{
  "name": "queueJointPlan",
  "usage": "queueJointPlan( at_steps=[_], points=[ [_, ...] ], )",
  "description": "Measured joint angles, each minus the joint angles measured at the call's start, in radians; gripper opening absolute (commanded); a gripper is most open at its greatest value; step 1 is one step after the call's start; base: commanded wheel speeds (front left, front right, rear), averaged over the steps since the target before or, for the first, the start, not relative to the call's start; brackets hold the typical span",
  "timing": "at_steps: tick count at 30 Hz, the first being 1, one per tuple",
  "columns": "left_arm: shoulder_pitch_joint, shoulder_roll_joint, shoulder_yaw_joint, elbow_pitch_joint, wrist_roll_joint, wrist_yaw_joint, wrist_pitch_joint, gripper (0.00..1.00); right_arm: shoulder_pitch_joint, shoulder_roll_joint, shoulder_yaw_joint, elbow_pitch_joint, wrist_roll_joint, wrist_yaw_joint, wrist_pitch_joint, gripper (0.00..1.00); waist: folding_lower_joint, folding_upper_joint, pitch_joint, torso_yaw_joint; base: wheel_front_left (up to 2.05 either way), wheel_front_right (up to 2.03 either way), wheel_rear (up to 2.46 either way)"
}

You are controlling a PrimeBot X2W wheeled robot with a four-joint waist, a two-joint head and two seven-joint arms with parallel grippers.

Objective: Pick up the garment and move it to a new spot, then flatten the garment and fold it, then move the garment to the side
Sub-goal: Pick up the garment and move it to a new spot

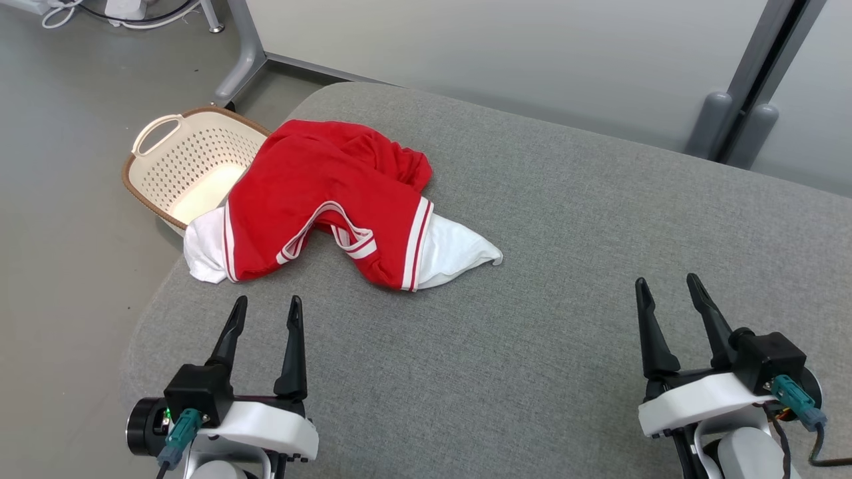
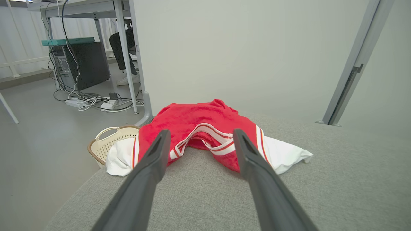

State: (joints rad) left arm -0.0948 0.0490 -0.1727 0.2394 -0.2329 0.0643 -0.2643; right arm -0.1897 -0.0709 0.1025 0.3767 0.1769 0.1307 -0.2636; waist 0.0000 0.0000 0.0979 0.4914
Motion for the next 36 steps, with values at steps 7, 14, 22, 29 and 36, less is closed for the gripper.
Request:
queueJointPlan(
  at_steps=[7, 14, 22, 29, 36],
  points=[
    [0.003, 0.0, 0.0, -0.003, -0.005, 0.005, 0.0, 1.0, 0.0, -0.001, 0.004, 0.004, 0.005, 0.0, 0.0, 1.0, 0.0, 0.0, 0.003, -0.009, 0.0, 0.0, 0.0],
    [-0.004, 0.0, -0.002, 0.004, -0.057, 0.006, 0.0, 1.0, -0.014, -0.008, 0.003, 0.004, 0.004, 0.0, 0.0, 1.0, 0.0, 0.0, 0.031, -0.029, 0.0, 0.0, 0.0],
    [-0.077, 0.001, -0.016, 0.121, -0.1, -0.042, 0.0, 1.0, -0.036, -0.033, -0.029, -0.013, -0.014, 0.0, 0.0, 1.0, 0.0, 0.0, 0.094, -0.067, 0.0, 0.0, 0.0],
    [-0.241, -0.002, -0.051, 0.342, -0.092, -0.086, 0.001, 1.0, -0.049, -0.048, -0.045, -0.054, -0.03, 0.0, 0.0, 1.0, 0.0, 0.0, 0.148, -0.116, 0.0, 0.0, 0.0],
    [-0.424, 0.002, -0.015, 0.557, -0.155, -0.096, 0.09, 1.0, -0.078, -0.053, -0.05, -0.086, -0.047, 0.0, 0.0, 1.0, 0.0, 0.0, 0.217, -0.176, 0.0, 0.0, 0.0]
  ],
)
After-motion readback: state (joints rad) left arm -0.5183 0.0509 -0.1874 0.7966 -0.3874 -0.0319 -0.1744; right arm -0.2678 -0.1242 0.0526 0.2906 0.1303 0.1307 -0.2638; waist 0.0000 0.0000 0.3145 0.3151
